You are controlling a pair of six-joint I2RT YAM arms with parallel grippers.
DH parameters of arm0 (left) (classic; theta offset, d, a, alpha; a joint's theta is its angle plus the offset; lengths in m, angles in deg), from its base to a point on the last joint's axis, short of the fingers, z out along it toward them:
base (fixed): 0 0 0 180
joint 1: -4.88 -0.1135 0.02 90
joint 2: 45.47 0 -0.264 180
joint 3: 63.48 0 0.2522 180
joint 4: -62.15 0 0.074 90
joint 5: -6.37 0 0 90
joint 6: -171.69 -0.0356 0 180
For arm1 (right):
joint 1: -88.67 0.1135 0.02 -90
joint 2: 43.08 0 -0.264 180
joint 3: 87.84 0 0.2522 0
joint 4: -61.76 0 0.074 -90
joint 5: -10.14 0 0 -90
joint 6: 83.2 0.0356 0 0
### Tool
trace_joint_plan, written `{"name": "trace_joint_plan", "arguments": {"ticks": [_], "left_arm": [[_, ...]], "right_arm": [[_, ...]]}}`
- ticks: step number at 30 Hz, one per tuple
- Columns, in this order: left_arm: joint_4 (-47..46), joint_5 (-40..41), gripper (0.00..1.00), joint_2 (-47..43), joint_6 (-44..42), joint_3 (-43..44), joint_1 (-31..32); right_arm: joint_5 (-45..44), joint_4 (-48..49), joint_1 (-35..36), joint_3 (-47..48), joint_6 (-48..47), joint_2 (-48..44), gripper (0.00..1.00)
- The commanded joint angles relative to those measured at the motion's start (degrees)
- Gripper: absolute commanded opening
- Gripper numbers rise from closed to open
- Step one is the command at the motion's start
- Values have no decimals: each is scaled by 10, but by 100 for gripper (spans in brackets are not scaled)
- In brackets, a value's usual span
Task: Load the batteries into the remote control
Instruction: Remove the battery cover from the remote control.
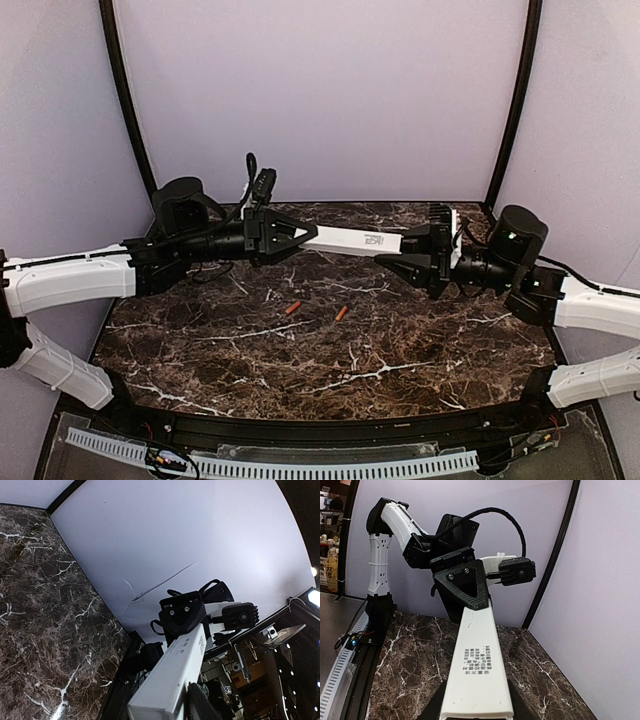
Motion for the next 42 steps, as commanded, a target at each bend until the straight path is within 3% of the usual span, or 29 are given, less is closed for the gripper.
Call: {"name": "trace_joint_plan", "arguments": {"ticks": [1, 11, 17, 25, 42], "left_arm": [[-13, -7, 28, -2, -8, 3, 3], [-64, -27, 32, -3, 33, -19, -13], [-21, -12, 48, -8, 7, -12, -13], [46, 24, 53, -26, -23, -5, -17], [77, 48, 25, -41, -32, -7, -28]], "right_arm": [[-11, 19, 7, -2, 5, -4, 0], [-14, 24, 7, -10, 3, -13, 0], [-21, 29, 7, -12, 5, -13, 0], [-26, 23, 7, -16, 5, -20, 0], [-28, 21, 7, -17, 6, -23, 0]]}}
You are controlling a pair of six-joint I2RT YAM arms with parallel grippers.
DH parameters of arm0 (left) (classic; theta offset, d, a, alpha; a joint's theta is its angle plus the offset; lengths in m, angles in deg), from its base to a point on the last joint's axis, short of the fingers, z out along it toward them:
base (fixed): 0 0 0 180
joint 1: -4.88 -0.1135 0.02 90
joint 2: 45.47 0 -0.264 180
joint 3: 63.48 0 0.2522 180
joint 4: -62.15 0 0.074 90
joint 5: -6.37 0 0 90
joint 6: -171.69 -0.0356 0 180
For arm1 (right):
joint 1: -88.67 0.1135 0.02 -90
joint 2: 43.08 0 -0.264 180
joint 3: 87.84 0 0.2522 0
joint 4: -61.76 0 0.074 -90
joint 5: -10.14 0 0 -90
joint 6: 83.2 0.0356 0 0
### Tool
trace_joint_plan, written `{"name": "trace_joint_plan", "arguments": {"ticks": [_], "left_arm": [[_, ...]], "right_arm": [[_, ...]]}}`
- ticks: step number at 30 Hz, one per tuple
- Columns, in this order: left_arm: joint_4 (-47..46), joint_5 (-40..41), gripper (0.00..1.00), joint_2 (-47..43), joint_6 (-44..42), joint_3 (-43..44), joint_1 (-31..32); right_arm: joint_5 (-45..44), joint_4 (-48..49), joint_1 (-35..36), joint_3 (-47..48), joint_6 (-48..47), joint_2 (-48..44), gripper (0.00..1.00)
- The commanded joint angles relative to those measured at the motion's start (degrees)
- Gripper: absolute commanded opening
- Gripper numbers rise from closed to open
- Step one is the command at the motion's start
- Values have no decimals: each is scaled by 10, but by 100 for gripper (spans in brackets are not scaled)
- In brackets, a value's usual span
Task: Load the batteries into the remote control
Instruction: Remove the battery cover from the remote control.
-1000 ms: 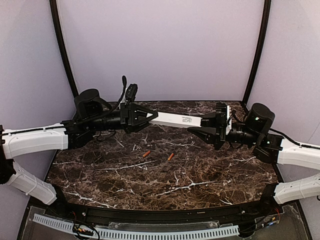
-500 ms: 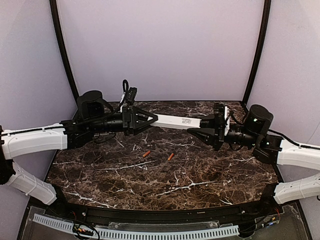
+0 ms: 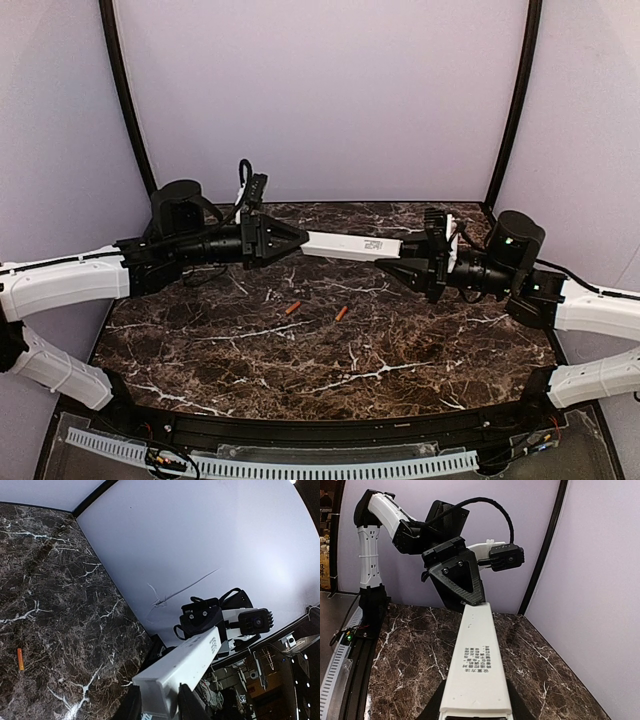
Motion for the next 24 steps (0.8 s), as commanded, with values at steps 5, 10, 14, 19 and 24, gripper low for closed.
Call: {"name": "trace_joint_plan", "arguments": {"ticks": [5, 10, 14, 19, 24], "left_arm": [[21, 7, 13, -17, -6, 3, -6], [-2, -6, 7, -17, 5, 1, -6], [-24, -17, 3, -18, 16, -3, -7], [-36, -19, 0, -20, 22, -8, -7], [-87, -17, 0, -27, 60, -34, -23]], "right_arm": [[3, 36, 5, -1, 8, -11, 0], [-10, 32, 5, -3, 5, -9, 0], [-22, 25, 5, -4, 1, -6, 0], [-24, 21, 5, -3, 1, -6, 0], [-25, 20, 5, -5, 1, 1, 0]]}}
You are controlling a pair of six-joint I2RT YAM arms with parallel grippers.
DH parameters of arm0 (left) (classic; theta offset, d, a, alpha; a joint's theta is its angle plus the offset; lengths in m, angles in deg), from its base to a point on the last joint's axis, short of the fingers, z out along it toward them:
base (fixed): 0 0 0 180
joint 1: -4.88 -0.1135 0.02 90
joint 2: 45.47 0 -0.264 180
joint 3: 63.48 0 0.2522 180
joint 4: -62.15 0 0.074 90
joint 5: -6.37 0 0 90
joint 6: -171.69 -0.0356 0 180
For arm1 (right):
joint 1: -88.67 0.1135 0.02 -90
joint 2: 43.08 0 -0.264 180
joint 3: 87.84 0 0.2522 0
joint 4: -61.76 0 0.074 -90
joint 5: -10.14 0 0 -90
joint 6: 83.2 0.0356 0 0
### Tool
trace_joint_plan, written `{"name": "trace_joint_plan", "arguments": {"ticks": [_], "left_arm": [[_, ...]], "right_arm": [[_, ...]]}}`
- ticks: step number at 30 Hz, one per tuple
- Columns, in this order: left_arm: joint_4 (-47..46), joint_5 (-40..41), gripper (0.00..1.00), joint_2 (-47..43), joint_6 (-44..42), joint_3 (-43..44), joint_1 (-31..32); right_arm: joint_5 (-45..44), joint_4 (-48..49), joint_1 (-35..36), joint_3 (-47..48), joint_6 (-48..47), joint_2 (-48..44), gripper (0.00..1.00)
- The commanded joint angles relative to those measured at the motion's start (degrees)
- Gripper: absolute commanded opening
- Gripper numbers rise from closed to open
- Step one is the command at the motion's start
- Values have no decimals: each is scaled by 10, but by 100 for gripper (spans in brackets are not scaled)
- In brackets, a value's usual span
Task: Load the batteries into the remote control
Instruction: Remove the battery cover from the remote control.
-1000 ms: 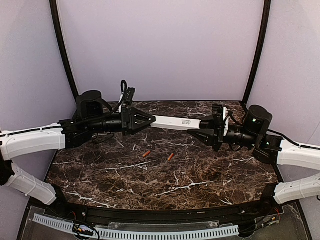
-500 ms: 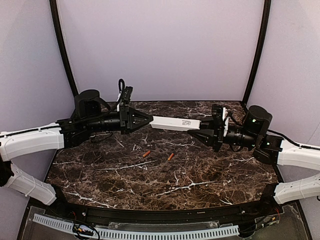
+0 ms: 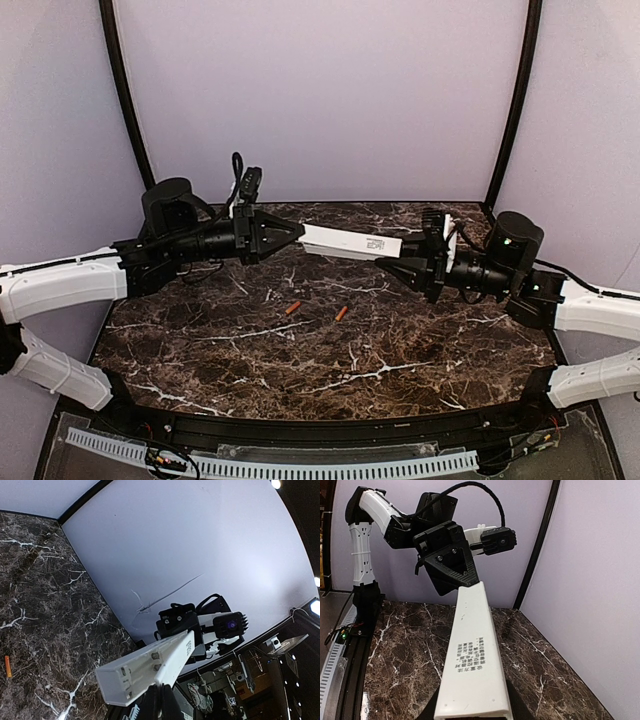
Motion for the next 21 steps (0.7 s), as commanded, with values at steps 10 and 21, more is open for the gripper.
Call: {"name": "trace_joint_plan", "arguments": {"ticks": [10, 21], "left_arm": [[-170, 6, 0, -26, 113, -95, -69], [-224, 53, 0, -16, 127, -209, -179]], "right_arm": [[-51, 48, 3, -40, 15, 31, 0], [-90, 51, -26, -86, 58, 8, 0]]}}
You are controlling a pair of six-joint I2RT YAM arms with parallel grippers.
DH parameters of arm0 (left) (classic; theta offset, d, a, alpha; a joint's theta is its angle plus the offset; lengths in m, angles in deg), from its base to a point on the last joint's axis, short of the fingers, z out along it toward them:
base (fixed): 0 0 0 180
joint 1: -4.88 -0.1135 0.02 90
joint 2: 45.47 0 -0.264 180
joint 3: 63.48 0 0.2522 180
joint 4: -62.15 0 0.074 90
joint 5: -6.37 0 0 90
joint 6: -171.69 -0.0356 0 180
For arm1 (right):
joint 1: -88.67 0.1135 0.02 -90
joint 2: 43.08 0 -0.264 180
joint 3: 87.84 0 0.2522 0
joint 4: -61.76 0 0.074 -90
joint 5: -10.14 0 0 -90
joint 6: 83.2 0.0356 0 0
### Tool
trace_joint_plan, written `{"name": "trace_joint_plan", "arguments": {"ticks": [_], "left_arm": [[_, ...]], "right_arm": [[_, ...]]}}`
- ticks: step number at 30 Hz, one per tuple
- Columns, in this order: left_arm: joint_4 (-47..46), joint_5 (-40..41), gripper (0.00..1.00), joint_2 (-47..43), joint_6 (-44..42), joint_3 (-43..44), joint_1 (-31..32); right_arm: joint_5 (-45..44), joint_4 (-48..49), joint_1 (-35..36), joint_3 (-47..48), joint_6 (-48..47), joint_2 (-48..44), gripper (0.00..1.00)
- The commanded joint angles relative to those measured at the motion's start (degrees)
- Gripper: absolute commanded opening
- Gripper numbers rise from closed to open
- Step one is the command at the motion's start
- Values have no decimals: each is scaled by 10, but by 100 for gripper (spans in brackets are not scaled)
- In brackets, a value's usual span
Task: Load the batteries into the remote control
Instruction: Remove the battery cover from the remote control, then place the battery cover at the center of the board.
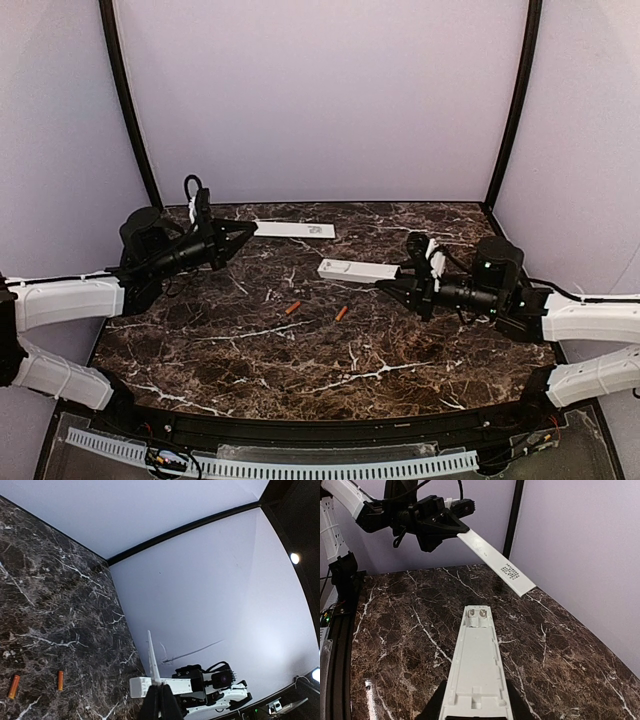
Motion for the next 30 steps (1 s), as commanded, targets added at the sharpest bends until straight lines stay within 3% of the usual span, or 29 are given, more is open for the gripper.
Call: {"name": "trace_joint_plan", "arguments": {"ticks": [1, 8, 19, 30], "left_arm": [[-54, 24, 0, 13, 4, -48, -36], [-66, 64, 0, 83, -23, -89, -80], [-189, 66, 0, 234, -9, -122, -90], [-295, 20, 0, 386, 33, -55, -85]], "right_arm": [[-26, 25, -17, -9, 26, -28, 0], [-20, -2, -35, -18, 40, -59, 0], [-11, -4, -42, -31, 51, -69, 0], [-12, -3, -48, -37, 60, -72, 0]]}}
